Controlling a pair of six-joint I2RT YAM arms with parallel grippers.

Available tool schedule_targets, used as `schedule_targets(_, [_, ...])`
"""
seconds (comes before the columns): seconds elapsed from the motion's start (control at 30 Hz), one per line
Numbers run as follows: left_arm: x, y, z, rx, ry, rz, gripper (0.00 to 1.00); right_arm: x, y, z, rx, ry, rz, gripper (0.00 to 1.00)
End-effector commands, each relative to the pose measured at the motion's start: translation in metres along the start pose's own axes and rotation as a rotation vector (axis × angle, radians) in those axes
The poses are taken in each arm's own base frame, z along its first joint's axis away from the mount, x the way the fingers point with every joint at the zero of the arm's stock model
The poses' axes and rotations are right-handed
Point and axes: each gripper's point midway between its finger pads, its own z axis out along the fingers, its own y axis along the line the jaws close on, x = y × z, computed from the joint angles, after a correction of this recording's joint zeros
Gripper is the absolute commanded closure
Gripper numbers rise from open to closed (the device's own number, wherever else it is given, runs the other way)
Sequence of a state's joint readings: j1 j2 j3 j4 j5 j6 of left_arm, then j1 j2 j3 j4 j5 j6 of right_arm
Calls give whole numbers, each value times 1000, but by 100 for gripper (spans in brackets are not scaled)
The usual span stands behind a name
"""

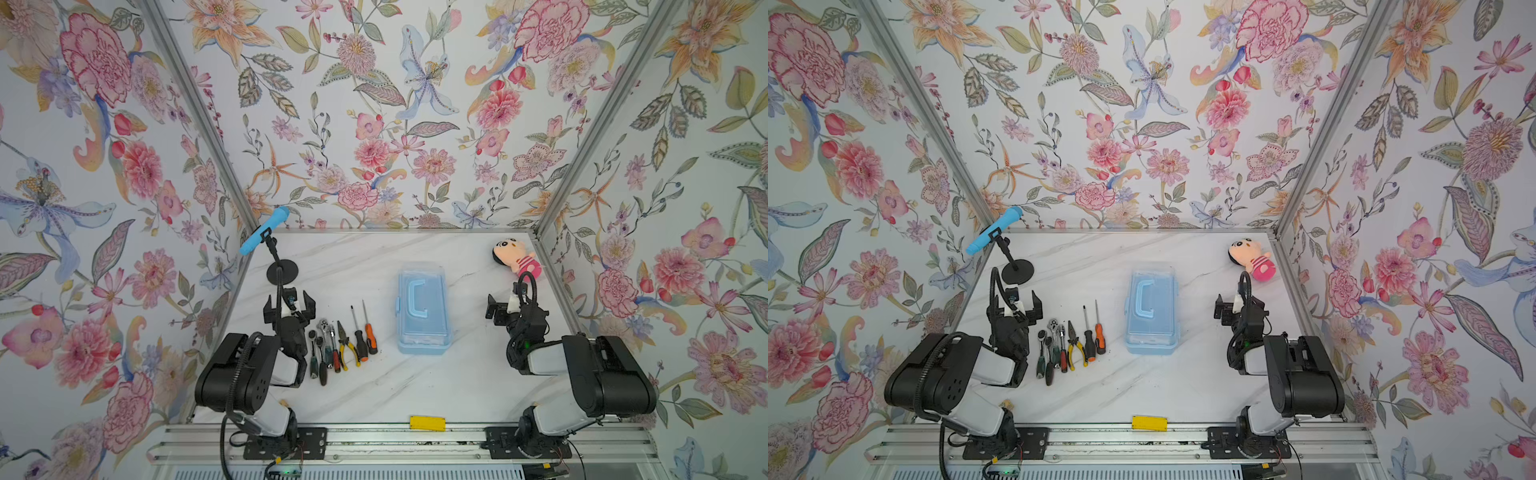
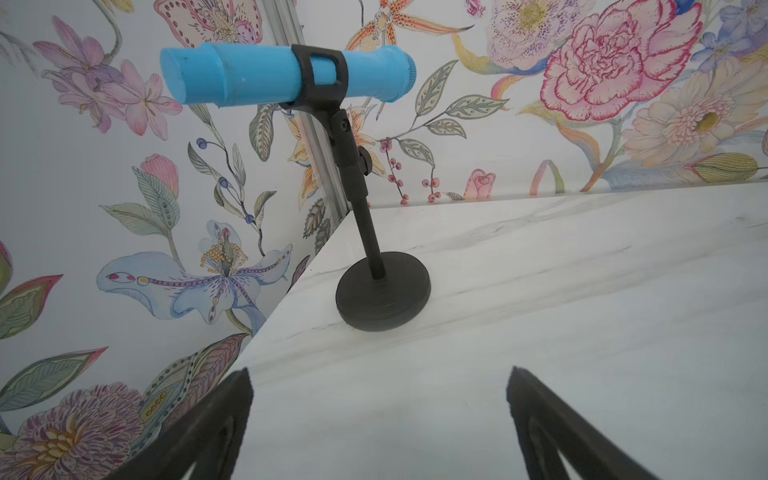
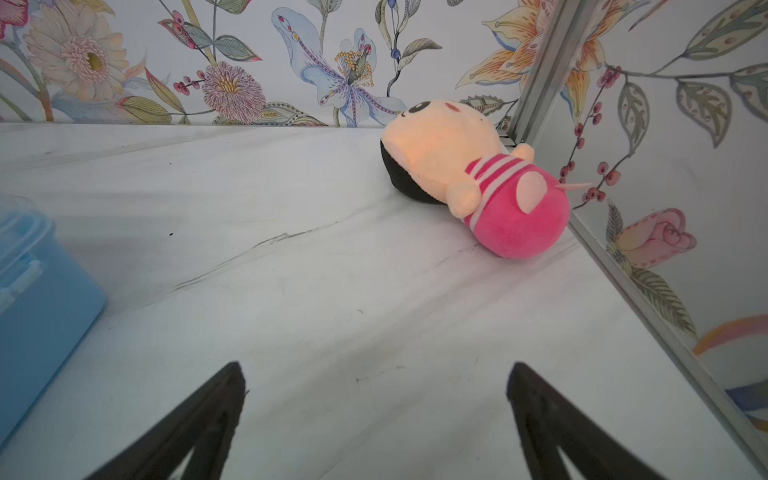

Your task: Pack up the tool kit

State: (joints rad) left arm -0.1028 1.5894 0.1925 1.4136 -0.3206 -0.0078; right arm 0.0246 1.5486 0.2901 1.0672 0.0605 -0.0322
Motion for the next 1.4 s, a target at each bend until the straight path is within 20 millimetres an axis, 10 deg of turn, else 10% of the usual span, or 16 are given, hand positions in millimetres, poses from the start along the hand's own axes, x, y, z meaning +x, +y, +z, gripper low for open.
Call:
schedule_targets(0.0, [-9, 4, 2, -11, -25, -25, 1, -11, 0, 1, 2, -36, 4, 1])
schedule_targets(1.37, [-19, -7, 6, 51, -29, -1, 1, -15, -1, 2, 13, -40, 1, 1])
